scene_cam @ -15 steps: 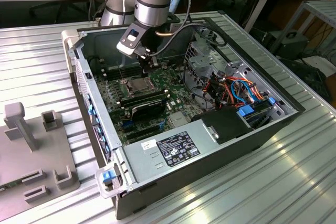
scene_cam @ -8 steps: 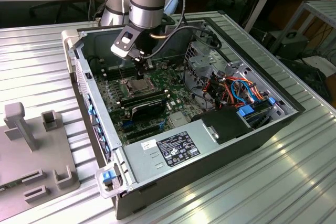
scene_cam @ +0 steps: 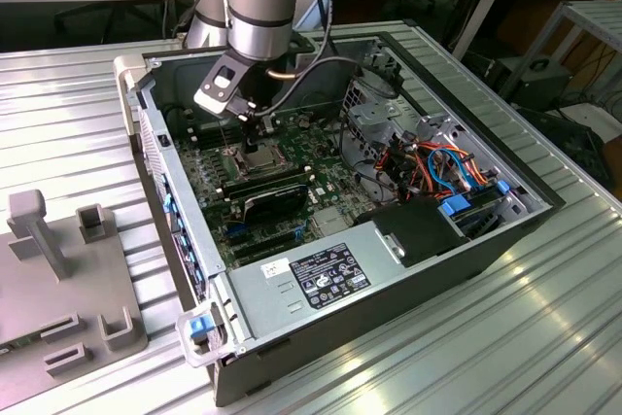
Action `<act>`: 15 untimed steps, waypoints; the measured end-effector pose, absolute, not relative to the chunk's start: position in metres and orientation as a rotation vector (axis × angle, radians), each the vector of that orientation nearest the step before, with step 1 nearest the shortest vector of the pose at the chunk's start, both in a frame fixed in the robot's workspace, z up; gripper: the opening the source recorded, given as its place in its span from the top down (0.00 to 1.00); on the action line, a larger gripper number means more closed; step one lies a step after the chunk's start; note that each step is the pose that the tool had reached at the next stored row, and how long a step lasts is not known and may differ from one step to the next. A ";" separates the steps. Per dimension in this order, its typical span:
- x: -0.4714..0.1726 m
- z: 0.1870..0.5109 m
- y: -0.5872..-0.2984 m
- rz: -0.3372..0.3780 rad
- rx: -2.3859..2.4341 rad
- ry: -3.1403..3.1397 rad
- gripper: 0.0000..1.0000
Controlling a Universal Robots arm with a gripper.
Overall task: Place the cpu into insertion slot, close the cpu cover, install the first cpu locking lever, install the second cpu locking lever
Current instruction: 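Close the cpu cover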
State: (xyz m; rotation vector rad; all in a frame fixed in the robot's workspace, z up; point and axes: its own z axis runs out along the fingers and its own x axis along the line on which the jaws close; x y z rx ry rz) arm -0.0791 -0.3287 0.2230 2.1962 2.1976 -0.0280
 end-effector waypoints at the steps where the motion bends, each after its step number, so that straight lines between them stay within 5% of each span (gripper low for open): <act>1: -0.080 0.221 -0.329 -0.028 2.196 2.198 0.89; 15: -0.083 0.213 -0.329 -0.029 2.196 2.198 0.89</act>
